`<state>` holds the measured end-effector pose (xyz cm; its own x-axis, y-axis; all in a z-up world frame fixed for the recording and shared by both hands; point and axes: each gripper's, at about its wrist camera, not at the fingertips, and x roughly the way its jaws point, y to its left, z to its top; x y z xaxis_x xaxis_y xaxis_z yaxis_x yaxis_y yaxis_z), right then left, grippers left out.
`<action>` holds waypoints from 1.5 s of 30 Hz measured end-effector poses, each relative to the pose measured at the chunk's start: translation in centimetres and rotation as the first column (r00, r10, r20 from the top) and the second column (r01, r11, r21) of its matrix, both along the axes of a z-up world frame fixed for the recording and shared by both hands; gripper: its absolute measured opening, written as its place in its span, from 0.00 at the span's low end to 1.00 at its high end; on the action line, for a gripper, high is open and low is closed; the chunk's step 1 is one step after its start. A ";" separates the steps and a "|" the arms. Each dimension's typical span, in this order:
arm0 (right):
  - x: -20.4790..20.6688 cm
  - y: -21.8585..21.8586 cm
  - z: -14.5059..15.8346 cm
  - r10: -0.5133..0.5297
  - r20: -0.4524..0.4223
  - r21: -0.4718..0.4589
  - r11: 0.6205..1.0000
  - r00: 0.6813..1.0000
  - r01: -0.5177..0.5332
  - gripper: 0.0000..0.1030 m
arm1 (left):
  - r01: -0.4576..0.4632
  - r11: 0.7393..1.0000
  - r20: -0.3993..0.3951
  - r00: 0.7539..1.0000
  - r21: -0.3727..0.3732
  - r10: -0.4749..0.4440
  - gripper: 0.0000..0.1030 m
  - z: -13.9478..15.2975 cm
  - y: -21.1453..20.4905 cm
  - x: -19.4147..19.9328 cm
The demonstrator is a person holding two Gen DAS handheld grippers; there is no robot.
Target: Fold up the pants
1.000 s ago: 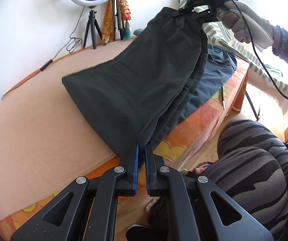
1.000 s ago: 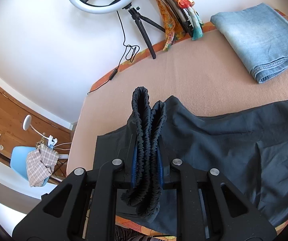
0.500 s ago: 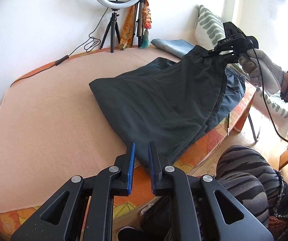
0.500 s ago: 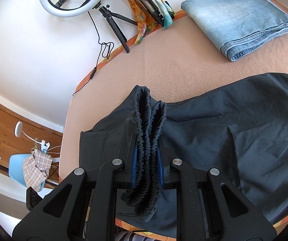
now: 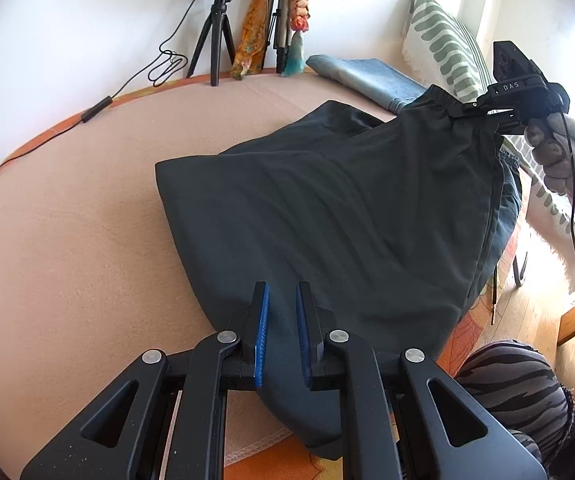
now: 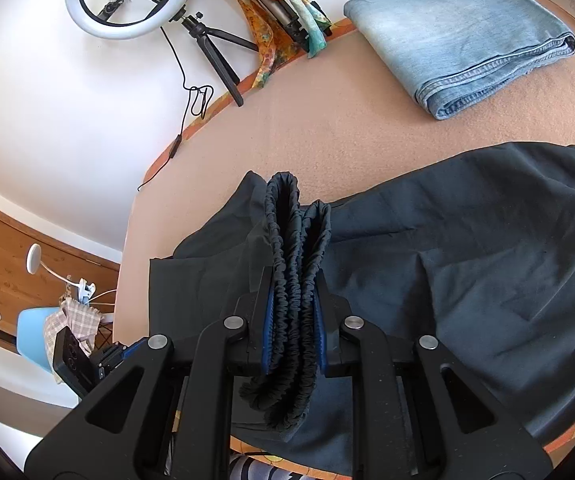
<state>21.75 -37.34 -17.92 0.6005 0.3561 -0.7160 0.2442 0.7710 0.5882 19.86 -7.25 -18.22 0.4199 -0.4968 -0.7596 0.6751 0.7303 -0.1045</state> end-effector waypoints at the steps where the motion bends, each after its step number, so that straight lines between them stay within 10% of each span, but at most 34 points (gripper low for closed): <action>1: -0.2 -0.3 0.0 0.001 -0.006 -0.008 1.000 1.000 -0.001 0.17 | 0.004 1.000 0.003 1.000 -0.003 -0.004 0.11 0.0 -0.2 -0.1; 36: -6.4 -14.0 0.2 -0.170 -0.123 -0.216 0.966 0.978 0.141 0.18 | 0.068 0.997 -0.045 0.997 -0.030 -0.070 0.21 0.2 -5.0 -0.1; 45: -6.7 -13.2 0.6 -0.230 -0.139 -0.341 0.924 0.963 0.172 0.41 | 0.053 0.997 -0.068 0.996 -0.050 -0.056 0.23 0.3 -3.9 -0.3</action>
<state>15.03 -50.54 -17.28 0.4909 -0.0274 -0.8708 0.4895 0.8355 0.2497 19.58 -11.13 -17.93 0.3381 -0.5544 -0.7605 0.7035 0.6856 -0.1870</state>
